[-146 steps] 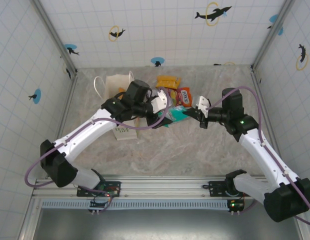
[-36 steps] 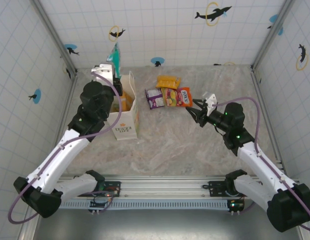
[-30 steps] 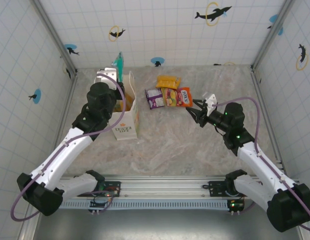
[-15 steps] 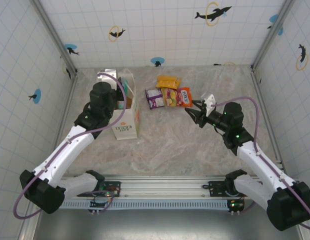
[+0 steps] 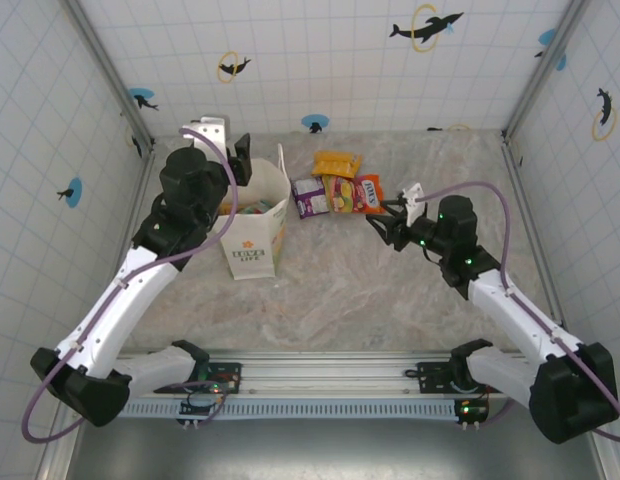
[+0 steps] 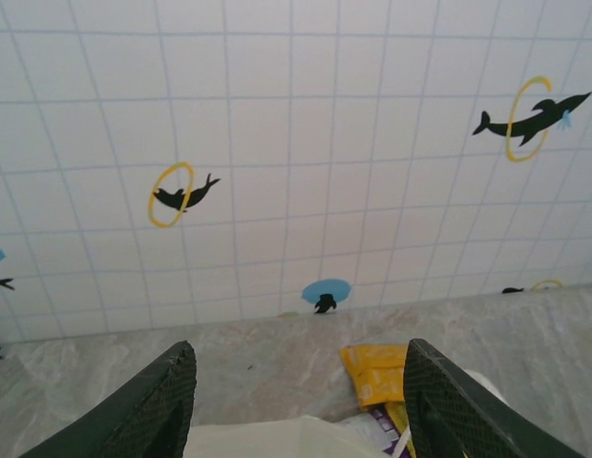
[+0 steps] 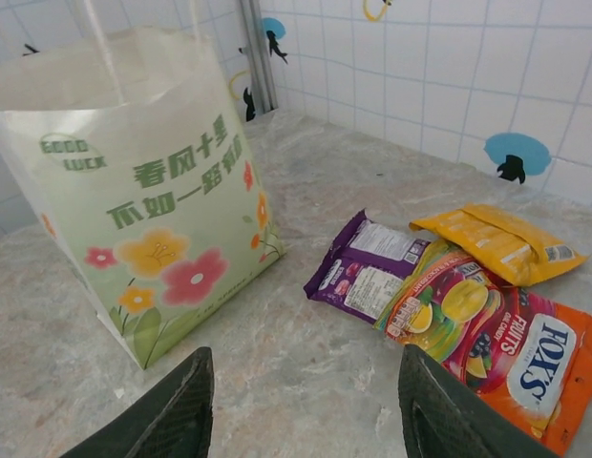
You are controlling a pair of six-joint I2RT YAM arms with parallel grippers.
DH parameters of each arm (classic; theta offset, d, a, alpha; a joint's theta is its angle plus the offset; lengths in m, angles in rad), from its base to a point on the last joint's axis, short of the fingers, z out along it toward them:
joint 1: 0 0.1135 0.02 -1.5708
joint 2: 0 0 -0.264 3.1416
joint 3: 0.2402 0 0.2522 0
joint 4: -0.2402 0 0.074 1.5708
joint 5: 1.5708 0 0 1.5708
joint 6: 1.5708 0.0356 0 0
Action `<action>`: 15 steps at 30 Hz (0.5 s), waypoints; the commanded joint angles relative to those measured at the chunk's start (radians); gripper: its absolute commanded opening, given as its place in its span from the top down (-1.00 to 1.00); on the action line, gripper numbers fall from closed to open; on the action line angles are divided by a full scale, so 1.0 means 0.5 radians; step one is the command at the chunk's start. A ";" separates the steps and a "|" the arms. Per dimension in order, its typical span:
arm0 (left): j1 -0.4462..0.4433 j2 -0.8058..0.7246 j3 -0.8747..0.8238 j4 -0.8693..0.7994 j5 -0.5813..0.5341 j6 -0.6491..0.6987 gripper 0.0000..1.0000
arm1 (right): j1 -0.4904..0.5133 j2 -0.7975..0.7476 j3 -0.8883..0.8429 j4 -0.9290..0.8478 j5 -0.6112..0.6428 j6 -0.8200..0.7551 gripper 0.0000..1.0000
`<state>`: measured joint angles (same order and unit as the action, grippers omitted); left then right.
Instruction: Place the snacks into the paper bag
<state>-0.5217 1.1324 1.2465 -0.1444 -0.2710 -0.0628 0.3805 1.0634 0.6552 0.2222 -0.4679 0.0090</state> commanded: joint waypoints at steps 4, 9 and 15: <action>0.018 0.032 0.145 -0.316 -0.134 -0.242 -0.22 | 0.024 0.233 0.291 -0.178 0.038 0.355 -0.13; 0.066 0.094 0.271 -0.519 -0.059 -0.282 -0.23 | 0.027 0.491 0.591 -0.538 0.262 0.463 -0.19; 0.466 0.222 0.382 -0.722 0.524 -0.539 -0.25 | 0.041 0.782 0.891 -0.830 0.307 0.553 -0.21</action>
<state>-0.3683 1.2129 1.3983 -0.4179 -0.1745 -0.2394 0.3939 1.4155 1.0397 -0.0879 -0.3450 0.2413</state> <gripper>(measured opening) 0.626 0.606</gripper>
